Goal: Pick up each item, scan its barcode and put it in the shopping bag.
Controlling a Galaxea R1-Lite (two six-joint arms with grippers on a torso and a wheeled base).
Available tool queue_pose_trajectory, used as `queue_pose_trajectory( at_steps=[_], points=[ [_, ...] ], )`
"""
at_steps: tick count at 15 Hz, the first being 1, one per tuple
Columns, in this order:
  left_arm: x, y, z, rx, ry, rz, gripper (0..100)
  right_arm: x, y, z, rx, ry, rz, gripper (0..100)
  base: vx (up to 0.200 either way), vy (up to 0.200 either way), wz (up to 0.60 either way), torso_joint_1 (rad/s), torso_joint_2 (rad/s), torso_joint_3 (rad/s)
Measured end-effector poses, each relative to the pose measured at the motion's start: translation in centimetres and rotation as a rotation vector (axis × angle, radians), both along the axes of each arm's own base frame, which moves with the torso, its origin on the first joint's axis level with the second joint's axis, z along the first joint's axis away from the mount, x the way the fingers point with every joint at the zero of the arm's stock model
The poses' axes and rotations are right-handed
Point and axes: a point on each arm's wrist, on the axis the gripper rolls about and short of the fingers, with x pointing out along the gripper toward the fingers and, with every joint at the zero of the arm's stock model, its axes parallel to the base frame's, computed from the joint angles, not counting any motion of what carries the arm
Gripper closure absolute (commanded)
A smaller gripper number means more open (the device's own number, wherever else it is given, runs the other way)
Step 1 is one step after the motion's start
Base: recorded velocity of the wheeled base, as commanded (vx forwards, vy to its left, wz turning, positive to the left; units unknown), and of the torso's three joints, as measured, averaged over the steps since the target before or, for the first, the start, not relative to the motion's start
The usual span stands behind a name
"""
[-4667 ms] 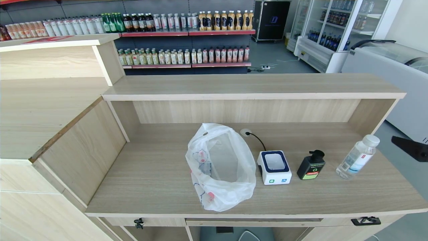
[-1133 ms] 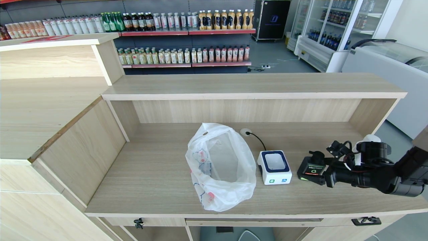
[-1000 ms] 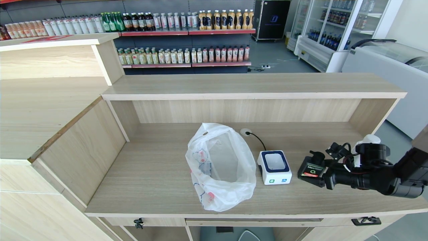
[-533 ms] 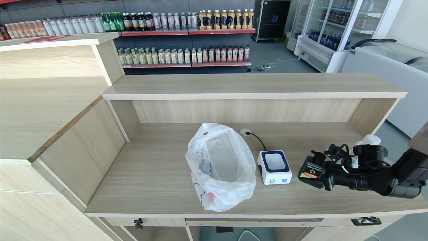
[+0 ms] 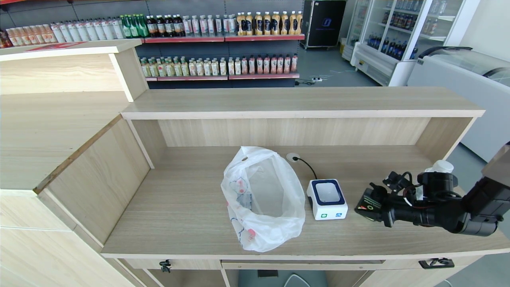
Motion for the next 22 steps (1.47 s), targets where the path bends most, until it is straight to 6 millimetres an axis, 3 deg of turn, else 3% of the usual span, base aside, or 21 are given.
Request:
queue_pose_trajectory(
  at_steps=[8,12,15,18,22],
  points=[
    [0.0,0.0,0.0,0.000,0.000,0.000,0,-0.2,-0.5,0.6,-0.013,-0.014,-0.015,100,0.000,0.000,0.00,0.000,0.00,0.000],
    [0.0,0.0,0.0,0.000,0.000,0.000,0,-1.0,-0.4,5.3,-0.061,-0.156,-0.001,100,0.000,0.000,0.00,0.000,0.00,0.000],
    [0.0,0.0,0.0,0.000,0.000,0.000,0,-3.2,0.3,10.2,-0.210,-0.383,0.068,100,0.000,0.000,0.00,0.000,0.00,0.000],
    [0.0,0.0,0.0,0.000,0.000,0.000,0,-5.5,2.2,14.1,-0.513,-0.747,0.242,100,0.000,0.000,0.00,0.000,0.00,0.000],
    [0.0,0.0,0.0,0.000,0.000,-0.001,0,-9.5,5.5,17.5,-0.648,-1.021,0.401,100,0.000,0.000,0.00,0.000,0.00,0.000]
  ],
)
